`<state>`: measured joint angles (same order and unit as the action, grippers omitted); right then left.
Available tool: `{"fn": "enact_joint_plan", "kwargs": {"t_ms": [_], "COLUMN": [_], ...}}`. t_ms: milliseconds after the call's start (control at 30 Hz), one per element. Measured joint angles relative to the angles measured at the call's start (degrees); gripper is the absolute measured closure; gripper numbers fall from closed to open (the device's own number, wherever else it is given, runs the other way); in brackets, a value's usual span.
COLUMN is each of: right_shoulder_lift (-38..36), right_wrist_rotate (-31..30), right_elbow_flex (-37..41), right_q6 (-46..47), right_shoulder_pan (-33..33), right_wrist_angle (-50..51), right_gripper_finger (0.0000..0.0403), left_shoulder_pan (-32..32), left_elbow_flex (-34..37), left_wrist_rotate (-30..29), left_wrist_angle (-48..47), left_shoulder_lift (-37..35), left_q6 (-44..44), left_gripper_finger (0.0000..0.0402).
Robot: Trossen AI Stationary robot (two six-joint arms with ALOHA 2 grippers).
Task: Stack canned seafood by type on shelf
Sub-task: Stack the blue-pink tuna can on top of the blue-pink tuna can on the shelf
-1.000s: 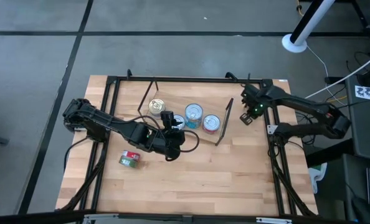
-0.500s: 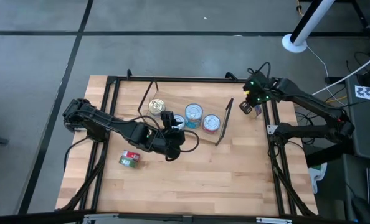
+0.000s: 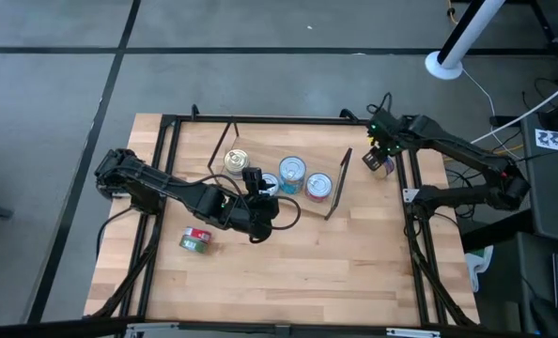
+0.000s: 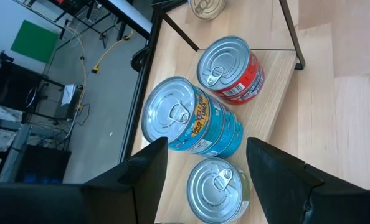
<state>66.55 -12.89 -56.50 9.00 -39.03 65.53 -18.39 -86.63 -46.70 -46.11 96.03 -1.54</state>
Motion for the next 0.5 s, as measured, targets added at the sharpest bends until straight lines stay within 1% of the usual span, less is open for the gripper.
{"fn": "enact_joint_plan", "kwargs": {"t_ms": [133, 233, 333, 500], "right_shoulder_lift": [4.0, 7.3, 10.2, 13.3], "right_wrist_rotate": [1.1, 1.0, 1.1, 2.9], "right_elbow_flex": [0.0, 0.0, 0.0, 0.0], "right_q6": [-0.7, -2.5, -3.6, -6.5], "right_shoulder_pan": [-0.7, -2.7, -5.4, -10.0], "right_wrist_angle": [1.3, 1.9, 2.2, 2.1], "right_gripper_finger": [0.0145, 0.0122, 0.0112, 0.0115], "left_shoulder_pan": [0.0, 0.0, 0.0, 0.0], "left_elbow_flex": [0.0, 0.0, 0.0, 0.0], "left_wrist_rotate": [0.0, 0.0, 0.0, 0.0], "left_wrist_angle": [0.0, 0.0, 0.0, 0.0], "left_shoulder_lift": [0.0, 0.0, 0.0, 0.0], "left_q6": [0.0, 0.0, 0.0, 0.0], "left_gripper_finger": [0.0188, 0.0188, 0.0188, 0.0188]}}
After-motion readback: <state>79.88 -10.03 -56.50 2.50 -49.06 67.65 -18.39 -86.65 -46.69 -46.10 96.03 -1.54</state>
